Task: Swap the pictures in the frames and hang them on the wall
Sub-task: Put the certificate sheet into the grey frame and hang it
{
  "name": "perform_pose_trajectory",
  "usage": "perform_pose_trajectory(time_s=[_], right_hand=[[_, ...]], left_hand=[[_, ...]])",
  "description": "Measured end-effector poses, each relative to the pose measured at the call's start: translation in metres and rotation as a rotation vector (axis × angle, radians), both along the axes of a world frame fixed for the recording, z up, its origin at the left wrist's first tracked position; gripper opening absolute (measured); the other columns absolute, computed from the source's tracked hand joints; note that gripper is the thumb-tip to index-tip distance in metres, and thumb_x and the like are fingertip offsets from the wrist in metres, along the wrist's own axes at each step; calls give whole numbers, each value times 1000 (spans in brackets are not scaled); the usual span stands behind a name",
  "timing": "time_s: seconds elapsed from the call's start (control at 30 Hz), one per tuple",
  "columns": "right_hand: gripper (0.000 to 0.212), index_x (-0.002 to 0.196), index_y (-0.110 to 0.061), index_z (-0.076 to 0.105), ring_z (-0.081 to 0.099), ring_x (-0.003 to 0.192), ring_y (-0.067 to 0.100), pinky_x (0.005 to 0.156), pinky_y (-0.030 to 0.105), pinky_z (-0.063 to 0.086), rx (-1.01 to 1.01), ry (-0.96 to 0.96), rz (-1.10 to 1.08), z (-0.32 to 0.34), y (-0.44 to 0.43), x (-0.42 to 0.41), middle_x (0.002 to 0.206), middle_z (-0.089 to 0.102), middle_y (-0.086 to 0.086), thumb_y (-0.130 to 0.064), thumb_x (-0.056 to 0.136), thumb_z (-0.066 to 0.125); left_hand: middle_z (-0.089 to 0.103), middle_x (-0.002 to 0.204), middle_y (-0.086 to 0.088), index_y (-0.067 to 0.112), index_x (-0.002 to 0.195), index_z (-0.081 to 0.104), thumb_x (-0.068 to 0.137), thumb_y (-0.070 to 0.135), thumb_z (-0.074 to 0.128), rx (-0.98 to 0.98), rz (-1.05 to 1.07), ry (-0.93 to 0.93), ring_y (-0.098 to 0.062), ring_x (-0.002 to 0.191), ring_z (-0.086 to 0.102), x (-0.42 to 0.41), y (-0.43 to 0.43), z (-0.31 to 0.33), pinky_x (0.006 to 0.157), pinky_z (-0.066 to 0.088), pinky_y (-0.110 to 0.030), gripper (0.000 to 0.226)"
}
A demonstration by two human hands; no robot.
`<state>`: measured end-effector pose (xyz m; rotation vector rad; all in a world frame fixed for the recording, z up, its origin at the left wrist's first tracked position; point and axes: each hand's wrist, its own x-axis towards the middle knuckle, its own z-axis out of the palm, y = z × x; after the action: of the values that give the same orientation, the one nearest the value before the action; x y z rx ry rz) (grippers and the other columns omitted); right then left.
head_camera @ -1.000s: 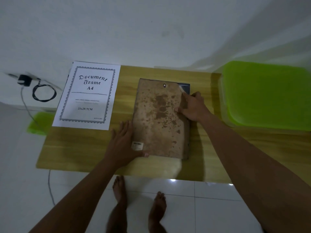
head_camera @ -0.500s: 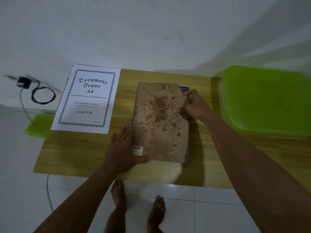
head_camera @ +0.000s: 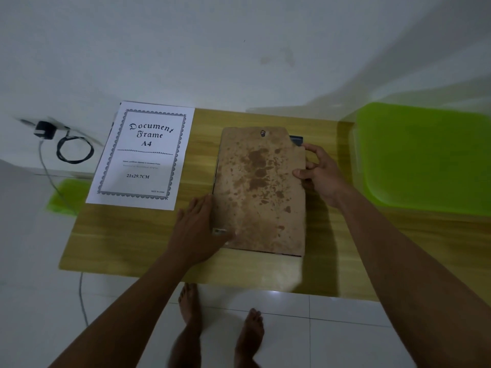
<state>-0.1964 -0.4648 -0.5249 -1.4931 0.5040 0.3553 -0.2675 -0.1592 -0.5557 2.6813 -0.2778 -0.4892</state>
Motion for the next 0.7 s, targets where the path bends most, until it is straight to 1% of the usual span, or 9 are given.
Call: perform_pose_trajectory(time_s=[0.07, 0.13, 0.23, 0.3, 0.4, 0.47, 0.53, 0.63, 0.7], right_hand=[[70, 140, -33, 47, 69, 105, 23, 83, 41, 55, 17, -19, -33, -2, 1, -1, 112, 74, 1, 11, 87, 62], [71, 142, -33, 46, 68, 105, 21, 81, 38, 54, 52, -30, -62, -3, 2, -3, 113, 74, 1, 11, 88, 60], [71, 143, -32, 45, 68, 105, 19, 77, 33, 53, 97, -29, -101, -4, 3, -5, 116, 73, 2, 11, 89, 59], [64, 139, -29, 46, 69, 103, 19, 77, 34, 53, 72, -24, -103, -1, 7, -5, 114, 73, 2, 9, 89, 61], [47, 127, -17, 47, 71, 100, 23, 76, 38, 55, 8, -17, -147, 1, 13, -4, 111, 74, 3, 4, 89, 66], [43, 123, -14, 49, 72, 98, 23, 78, 39, 57, -15, -30, -159, 4, 15, -5, 110, 74, 5, 1, 88, 69], [45, 127, -16, 51, 72, 95, 22, 75, 36, 57, -28, -55, -133, 11, 16, -9, 109, 73, 9, -2, 88, 70], [67, 142, -33, 45, 70, 94, 13, 73, 28, 56, -40, -66, -44, 28, 18, -15, 109, 72, 1, -2, 88, 70], [84, 152, -36, 31, 69, 102, 13, 85, 33, 56, -36, -62, -4, 39, 18, -19, 117, 71, 1, 0, 87, 69]], left_hand=[[51, 138, -2, 18, 143, 37, 78, 68, 51, -70, 66, -102, -26, 128, 45, 7, -1, 3, 101, 42, -48, 83], [57, 128, -5, 19, 138, 46, 83, 50, 57, -110, 131, -130, -28, 116, 52, 13, -6, 8, 94, 47, -44, 64], [59, 121, -6, 22, 135, 49, 79, 48, 54, -145, 208, -80, -29, 107, 56, 23, -12, 13, 89, 50, -46, 62], [61, 116, -3, 21, 133, 53, 79, 40, 62, -204, 264, -79, -24, 101, 58, 28, -15, 16, 85, 51, -39, 58], [64, 99, 8, 20, 124, 59, 80, 20, 65, -336, 416, -48, -15, 88, 62, 38, -16, 27, 70, 48, -26, 44], [64, 91, 8, 26, 128, 55, 80, 16, 66, -447, 492, 24, -16, 86, 64, 45, -14, 36, 70, 50, -30, 50], [63, 91, -2, 29, 143, 40, 80, 12, 67, -523, 477, 115, -19, 86, 64, 53, -8, 48, 72, 51, -34, 71], [61, 88, -12, 30, 152, 25, 81, 2, 66, -618, 393, 236, -21, 77, 63, 63, 0, 73, 61, 49, -27, 86], [57, 78, -11, 29, 152, 26, 82, -2, 65, -649, 344, 272, -18, 68, 60, 68, -2, 91, 52, 48, -22, 86]])
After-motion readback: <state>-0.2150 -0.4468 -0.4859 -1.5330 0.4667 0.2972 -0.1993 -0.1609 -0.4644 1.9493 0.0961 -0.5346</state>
